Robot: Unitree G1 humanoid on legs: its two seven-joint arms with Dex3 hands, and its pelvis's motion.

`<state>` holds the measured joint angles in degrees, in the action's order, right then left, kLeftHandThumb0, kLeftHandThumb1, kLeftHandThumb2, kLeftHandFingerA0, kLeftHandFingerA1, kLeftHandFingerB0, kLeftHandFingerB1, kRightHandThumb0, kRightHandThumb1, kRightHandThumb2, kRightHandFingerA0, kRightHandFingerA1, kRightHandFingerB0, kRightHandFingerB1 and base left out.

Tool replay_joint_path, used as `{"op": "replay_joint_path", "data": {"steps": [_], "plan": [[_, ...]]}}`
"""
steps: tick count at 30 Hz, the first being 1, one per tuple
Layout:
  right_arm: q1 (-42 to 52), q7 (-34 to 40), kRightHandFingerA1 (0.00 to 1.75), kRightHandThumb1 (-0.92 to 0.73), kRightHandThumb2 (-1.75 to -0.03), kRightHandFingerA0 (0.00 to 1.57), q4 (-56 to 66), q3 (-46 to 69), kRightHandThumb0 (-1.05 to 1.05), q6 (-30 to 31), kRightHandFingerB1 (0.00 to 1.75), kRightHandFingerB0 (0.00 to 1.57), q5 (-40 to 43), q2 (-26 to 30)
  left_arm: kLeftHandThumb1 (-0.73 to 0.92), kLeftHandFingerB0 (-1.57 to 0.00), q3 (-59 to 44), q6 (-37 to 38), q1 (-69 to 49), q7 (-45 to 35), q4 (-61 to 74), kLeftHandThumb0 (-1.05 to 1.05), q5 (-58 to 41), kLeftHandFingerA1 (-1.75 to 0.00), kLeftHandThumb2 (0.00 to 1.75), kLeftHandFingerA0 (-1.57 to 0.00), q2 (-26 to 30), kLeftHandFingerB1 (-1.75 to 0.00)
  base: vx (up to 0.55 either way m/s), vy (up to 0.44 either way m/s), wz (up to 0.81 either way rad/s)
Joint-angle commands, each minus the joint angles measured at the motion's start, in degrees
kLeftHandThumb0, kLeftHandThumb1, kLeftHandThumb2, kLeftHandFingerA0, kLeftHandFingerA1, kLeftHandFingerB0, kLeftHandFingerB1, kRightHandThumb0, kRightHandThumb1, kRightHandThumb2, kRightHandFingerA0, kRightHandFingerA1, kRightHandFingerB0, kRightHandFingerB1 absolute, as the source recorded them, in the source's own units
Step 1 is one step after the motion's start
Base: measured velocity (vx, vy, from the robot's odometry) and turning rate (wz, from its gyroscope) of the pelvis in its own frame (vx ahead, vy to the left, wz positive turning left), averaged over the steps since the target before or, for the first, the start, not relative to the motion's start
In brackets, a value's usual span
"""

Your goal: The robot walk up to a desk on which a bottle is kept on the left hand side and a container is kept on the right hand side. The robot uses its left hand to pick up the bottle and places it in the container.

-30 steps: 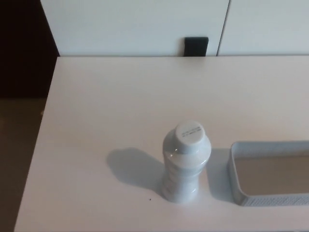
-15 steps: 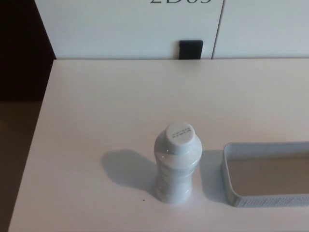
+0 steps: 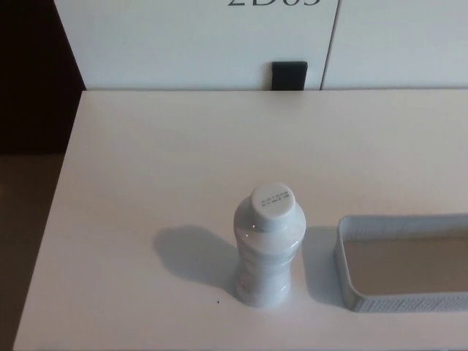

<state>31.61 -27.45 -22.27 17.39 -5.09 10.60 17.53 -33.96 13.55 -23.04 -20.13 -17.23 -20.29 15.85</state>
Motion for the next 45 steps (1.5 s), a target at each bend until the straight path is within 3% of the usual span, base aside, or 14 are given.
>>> {"op": "replay_joint_path", "data": {"steps": [1,2,5,6,7,8,11,17,18,19,20,35,36,45], "plan": [[13.8,-5.9,0.39,-0.8,-0.63,0.16,18.9,1.7,-0.49,1.5,0.32,0.1,10.7,-3.9,0.43,0.0,3.7,-7.7,-0.6,-9.8,39.4,-0.71,-13.9,-0.22,0.81,0.0,11.4,-0.11,0.0,0.0,0.0],[14.3,-4.7,0.43,-0.77,-0.78,0.13,19.3,-0.1,-0.5,0.6,0.37,0.08,8.1,-4.2,0.46,-0.03,8.2,-4.9,2.8,-10.3,41.0,-0.74,-7.8,-0.25,0.82,-0.01,11.8,-0.11,0.0,0.0,0.0],[13.2,-4.8,0.44,-0.76,-0.77,0.15,16.8,-0.7,-0.52,-1.5,0.38,0.09,6.7,-4.7,0.47,-0.12,12.5,-7.3,6.5,-8.5,44.0,-0.74,-2.5,-0.27,0.83,-0.03,12.4,-0.14,0.0,0.0,0.0],[12.7,-4.9,0.49,-0.7,-1.15,0.02,15.1,-0.6,-0.3,-2.2,0.49,0.01,6.1,-4.5,0.43,-0.1,16.2,-8.3,9.2,-9.1,44.2,-0.69,0.1,-0.29,0.82,-0.04,12.3,-0.16,0.0,0.0,0.0],[12.6,-5.1,0.49,-0.7,-1.15,0.02,14.4,-0.5,-0.3,-2.4,0.49,0.01,5.9,-4.4,0.43,-0.1,17.5,-8.7,10.0,-9.3,44.3,-0.69,1.1,-0.29,0.82,-0.04,12.2,-0.16,0.0,0.0,0.0],[12.8,-5.0,0.41,-0.76,-0.76,0.15,14.7,-0.5,-0.51,-2.4,0.36,0.09,6.0,-4.6,0.42,-0.09,19.2,-9.3,11.0,-9.3,44.2,-0.67,2.0,-0.28,0.81,-0.03,11.7,-0.17,0.0,0.0,0.0],[11.5,-5.4,0.41,-0.76,-0.75,0.18,11.5,-0.7,-0.53,-4.1,0.37,0.12,5.2,-4.4,0.43,-0.07,25.2,-10.3,14.5,-9.4,42.4,-0.67,6.8,-0.18,0.81,-0.08,10.0,-0.19,-0.01,-0.027,0.01],[11.5,-4.5,0.41,-0.76,-0.75,0.18,11.1,-1.7,-0.52,-7.2,0.37,0.13,2.3,-4.3,0.4,-0.02,32.3,-11.7,18.1,-8.8,39.2,-0.66,13.1,-0.23,0.81,-0.02,9.6,-0.14,0.0,0.0,0.0],[11.6,-4.1,0.41,-0.75,-0.75,0.18,12.0,-1.9,-0.52,-7.3,0.37,0.13,2.1,-4.6,0.5,0.0,34.4,-11.6,19.5,-8.2,37.7,-0.72,15.1,-0.28,0.57,-0.05,9.2,-0.22,0.0,0.0,0.0],[11.8,-4.0,0.41,-0.75,-0.75,0.18,12.8,-2.0,-0.52,-6.7,0.37,0.13,2.3,-4.7,0.5,0.0,35.6,-11.5,20.3,-7.7,36.8,-0.72,16.1,-0.28,0.57,-0.05,8.9,-0.22,0.0,0.0,0.0],[11.6,-4.3,0.43,-0.75,-0.75,0.19,12.9,-1.8,-0.53,-6.9,0.38,0.14,2.8,-4.8,0.41,-0.01,37.6,-12.5,21.8,-7.3,35.2,-0.68,16.8,-0.25,0.8,-0.02,8.1,-0.12,0.0,0.0,0.0],[11.1,-4.1,0.41,-0.75,-0.75,0.19,13.9,-2.1,-0.52,-6.6,0.37,0.14,3.3,-5.5,0.41,0.0,47.5,-14.4,26.1,-5.1,25.7,-0.7,19.5,-0.17,0.81,0.0,5.9,-0.09,0.0,0.0,0.0],[11.0,-4.4,0.51,-0.63,-1.11,0.08,13.9,-2.0,-0.28,-6.7,0.5,0.07,3.6,-5.5,0.42,0.0,48.1,-14.2,26.2,-4.9,25.0,-0.71,20.3,-0.16,0.81,0.0,6.0,-0.07,0.0,0.0,0.0],[10.8,-3.8,0.51,-0.61,-1.1,0.09,15.6,-2.5,-0.29,-6.6,0.5,0.08,3.0,-5.3,0.42,0.0,49.8,-15.0,28.0,-4.6,22.7,-0.72,22.2,-0.16,0.81,0.0,5.1,-0.07,0.0,0.0,0.0]]}}
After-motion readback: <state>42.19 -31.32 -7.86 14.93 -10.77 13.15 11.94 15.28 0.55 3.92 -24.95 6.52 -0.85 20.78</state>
